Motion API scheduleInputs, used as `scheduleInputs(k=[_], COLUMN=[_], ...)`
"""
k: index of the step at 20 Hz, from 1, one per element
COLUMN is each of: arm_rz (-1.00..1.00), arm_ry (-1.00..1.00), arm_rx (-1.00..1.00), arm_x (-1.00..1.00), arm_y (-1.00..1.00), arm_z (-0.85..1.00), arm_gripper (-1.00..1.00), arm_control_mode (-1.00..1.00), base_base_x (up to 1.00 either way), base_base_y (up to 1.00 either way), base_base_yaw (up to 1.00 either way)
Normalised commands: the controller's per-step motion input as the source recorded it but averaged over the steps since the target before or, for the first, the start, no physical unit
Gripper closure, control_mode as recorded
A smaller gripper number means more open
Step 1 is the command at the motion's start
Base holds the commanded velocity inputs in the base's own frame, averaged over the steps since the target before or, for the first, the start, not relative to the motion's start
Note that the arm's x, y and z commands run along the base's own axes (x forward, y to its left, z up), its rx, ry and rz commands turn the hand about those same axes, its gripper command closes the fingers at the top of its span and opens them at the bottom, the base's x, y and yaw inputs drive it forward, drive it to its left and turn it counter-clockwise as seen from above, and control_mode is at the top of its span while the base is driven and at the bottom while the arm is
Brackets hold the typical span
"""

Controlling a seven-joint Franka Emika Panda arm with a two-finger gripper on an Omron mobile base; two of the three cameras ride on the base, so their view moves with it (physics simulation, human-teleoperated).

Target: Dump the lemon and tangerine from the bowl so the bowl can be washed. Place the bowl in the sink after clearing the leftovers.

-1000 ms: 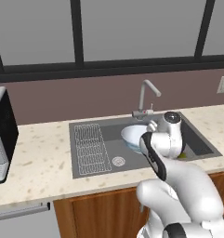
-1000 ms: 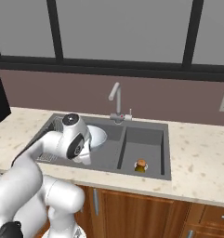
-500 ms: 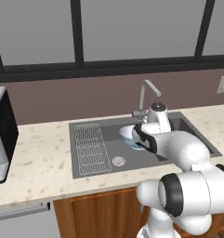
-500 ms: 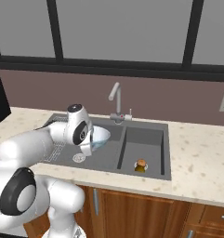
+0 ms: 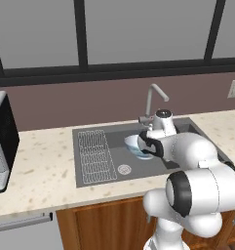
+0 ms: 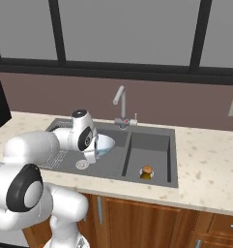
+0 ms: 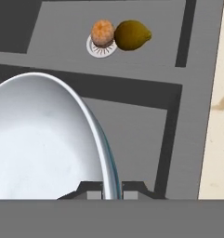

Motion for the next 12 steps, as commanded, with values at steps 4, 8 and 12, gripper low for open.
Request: scheduleInputs(k=[4, 8, 12], arm_rz=[0.0, 0.0, 0.0], arm_ry=[0.0, 0.0, 0.0], arm_rx=[0.0, 0.0, -0.01], arm_x=[0.09, 0.09, 0.17], arm_y=[0.0, 0.0, 0.0], arm_z=[-0.18, -0.24, -0.16], arm_gripper=[1.0, 1.0, 1.0], arm_control_mode=[-1.0, -1.0, -1.0], base_base_x=[0.0, 0.0, 0.0], base_base_y=[0.0, 0.0, 0.0], base_base_yaw=[0.0, 0.0, 0.0])
